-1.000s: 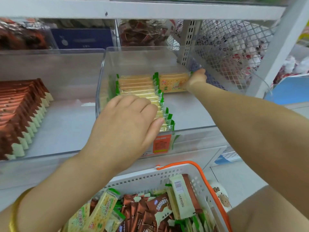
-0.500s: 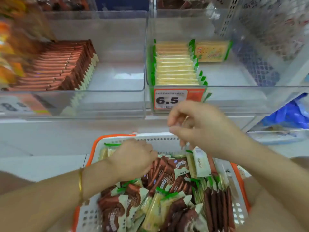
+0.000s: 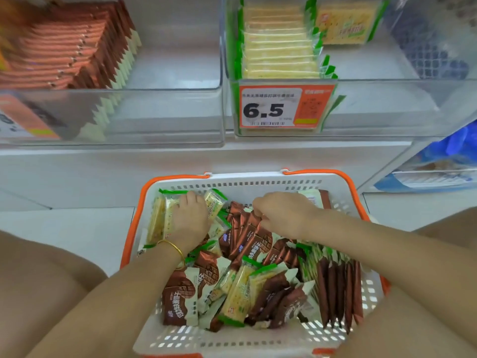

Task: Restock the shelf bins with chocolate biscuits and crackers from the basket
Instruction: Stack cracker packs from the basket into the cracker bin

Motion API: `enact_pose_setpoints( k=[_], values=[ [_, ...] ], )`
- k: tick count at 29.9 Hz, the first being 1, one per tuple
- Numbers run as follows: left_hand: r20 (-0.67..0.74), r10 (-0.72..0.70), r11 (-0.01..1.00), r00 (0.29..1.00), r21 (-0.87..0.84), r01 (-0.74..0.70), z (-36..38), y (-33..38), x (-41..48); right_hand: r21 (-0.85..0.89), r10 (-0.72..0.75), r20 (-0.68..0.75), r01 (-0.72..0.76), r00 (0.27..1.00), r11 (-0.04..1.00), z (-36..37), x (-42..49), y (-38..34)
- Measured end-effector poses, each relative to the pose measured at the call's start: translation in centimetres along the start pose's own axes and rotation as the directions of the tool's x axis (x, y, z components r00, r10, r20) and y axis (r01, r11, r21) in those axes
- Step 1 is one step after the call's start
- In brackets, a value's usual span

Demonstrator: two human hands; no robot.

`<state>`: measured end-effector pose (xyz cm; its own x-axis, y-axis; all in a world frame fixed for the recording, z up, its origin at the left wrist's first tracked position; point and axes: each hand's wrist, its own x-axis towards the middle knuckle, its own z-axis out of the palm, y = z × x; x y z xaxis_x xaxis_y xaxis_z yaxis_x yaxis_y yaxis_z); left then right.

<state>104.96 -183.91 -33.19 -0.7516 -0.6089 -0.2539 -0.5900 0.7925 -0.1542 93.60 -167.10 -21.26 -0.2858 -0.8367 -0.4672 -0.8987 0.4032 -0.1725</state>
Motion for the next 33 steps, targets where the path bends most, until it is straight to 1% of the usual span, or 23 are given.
enact_pose_setpoints(
  k=[3, 5, 7, 9, 11, 13, 15, 17, 18, 19, 20, 21, 22, 23, 24, 25, 26, 27, 28, 30, 32, 33],
  values=[
    [-0.007, 0.038, 0.989, 0.999, -0.145, -0.038, -0.9, 0.1, 0.3, 0.005, 0.015, -0.003, -0.015, 1.0, 1.0, -0.2, 0.2, 0.1],
    [0.069, 0.08, 0.962, 0.994, -0.265, -0.059, -2.4, 0.4, 0.2, 0.063, 0.044, -0.015, -0.043, 0.999, 0.997, -0.3, 0.5, 0.3],
    [0.179, 0.186, 0.899, 0.966, -0.427, -0.094, -4.5, 0.9, -0.1, 0.192, 0.079, -0.052, -0.068, 0.996, 0.979, -0.5, 0.6, 0.7],
    [0.233, 0.329, 0.798, 0.915, -0.587, -0.138, -7.5, 1.6, -0.7, 0.368, 0.138, -0.078, -0.1, 0.987, 0.924, -1.0, 0.3, 1.2],
    [0.212, 0.441, 0.693, 0.872, -0.698, -0.181, -11.0, 2.5, -1.9, 0.541, 0.192, -0.066, -0.127, 0.979, 0.831, -1.7, -0.4, 1.7],
    [0.164, 0.501, 0.617, 0.85, -0.756, -0.219, -14.7, 3.0, -3.4, 0.662, 0.202, -0.068, -0.107, 0.977, 0.742, -2.9, -2.0, 1.9],
    [0.119, 0.531, 0.571, 0.839, -0.782, -0.251, -18.1, 3.2, -4.8, 0.736, 0.165, -0.118, -0.025, 0.979, 0.676, -4.8, -4.3, 1.9],
    [0.051, 0.554, 0.525, 0.831, -0.796, -0.301, -21.1, 3.2, -6.4, 0.77, 0.14, -0.183, 0.054, 0.973, 0.635, -7.4, -7.3, 2.2],
    [-0.023, 0.554, 0.508, 0.832, -0.782, -0.36, -22.5, 3.2, -7.0, 0.78, 0.145, -0.219, 0.084, 0.965, 0.62, -8.9, -8.9, 2.6],
    [-0.143, 0.537, 0.49, 0.831, -0.749, -0.446, -23.8, 3.3, -7.6, 0.794, 0.161, -0.257, 0.114, 0.953, 0.598, -10.4, -10.4, 3.2],
    [-0.296, 0.497, 0.473, 0.815, -0.695, -0.541, -25.1, 3.4, -8.1, 0.815, 0.192, -0.3, 0.146, 0.934, 0.561, -11.8, -11.8, 4.0],
    [-0.458, 0.438, 0.466, 0.773, -0.62, -0.631, -26.4, 3.6, -8.4, 0.84, 0.242, -0.348, 0.187, 0.906, 0.509, -13.2, -13.0, 5.0],
    [-0.599, 0.38, 0.494, 0.705, -0.513, -0.702, -27.6, 3.7, -8.4, 0.86, 0.304, -0.397, 0.236, 0.866, 0.452, -14.4, -13.9, 6.0],
    [-0.7, 0.347, 0.561, 0.624, -0.378, -0.736, -28.6, 3.9, -8.0, 0.868, 0.362, -0.442, 0.289, 0.821, 0.403, -15.5, -14.4, 7.1],
    [-0.758, 0.34, 0.641, 0.557, -0.246, -0.727, -29.4, 4.1, -7.4, 0.868, 0.411, -0.476, 0.338, 0.778, 0.365, -16.5, -14.5, 8.1],
    [-0.777, 0.354, 0.708, 0.521, -0.141, -0.691, -29.9, 4.3, -6.5, 0.862, 0.455, -0.498, 0.366, 0.738, 0.35, -17.4, -14.2, 9.2],
    [-0.765, 0.385, 0.761, 0.516, -0.053, -0.646, -30.2, 4.6, -5.5, 0.859, 0.497, -0.507, 0.367, 0.704, 0.357, -18.2, -13.4, 10.2],
    [-0.731, 0.427, 0.795, 0.532, 0.024, -0.606, -30.3, 4.9, -4.6, 0.86, 0.538, -0.504, 0.336, 0.676, 0.384, -18.9, -12.3, 11.3],
    [-0.683, 0.471, 0.811, 0.559, 0.086, -0.579, -30.2, 5.2, -3.8, 0.862, 0.577, -0.493, 0.276, 0.651, 0.424, -19.4, -10.9, 12.4],
    [-0.584, 0.533, 0.812, 0.612, 0.151, -0.564, -29.5, 5.7, -2.7, 0.837, 0.635, -0.474, 0.086, 0.61, 0.541, -20.2, -7.6, 14.3],
    [-0.531, 0.56, 0.805, 0.636, 0.17, -0.568, -28.6, 6.1, -2.2, 0.759, 0.646, -0.482, -0.087, 0.592, 0.646, -20.6, -4.5, 15.8],
    [-0.523, 0.566, 0.803, 0.638, 0.174, -0.57, -28.1, 6.2, -2.0, 0.705, 0.63, -0.505, -0.139, 0.59, 0.695, -20.7, -3.1, 16.4]
  ],
)
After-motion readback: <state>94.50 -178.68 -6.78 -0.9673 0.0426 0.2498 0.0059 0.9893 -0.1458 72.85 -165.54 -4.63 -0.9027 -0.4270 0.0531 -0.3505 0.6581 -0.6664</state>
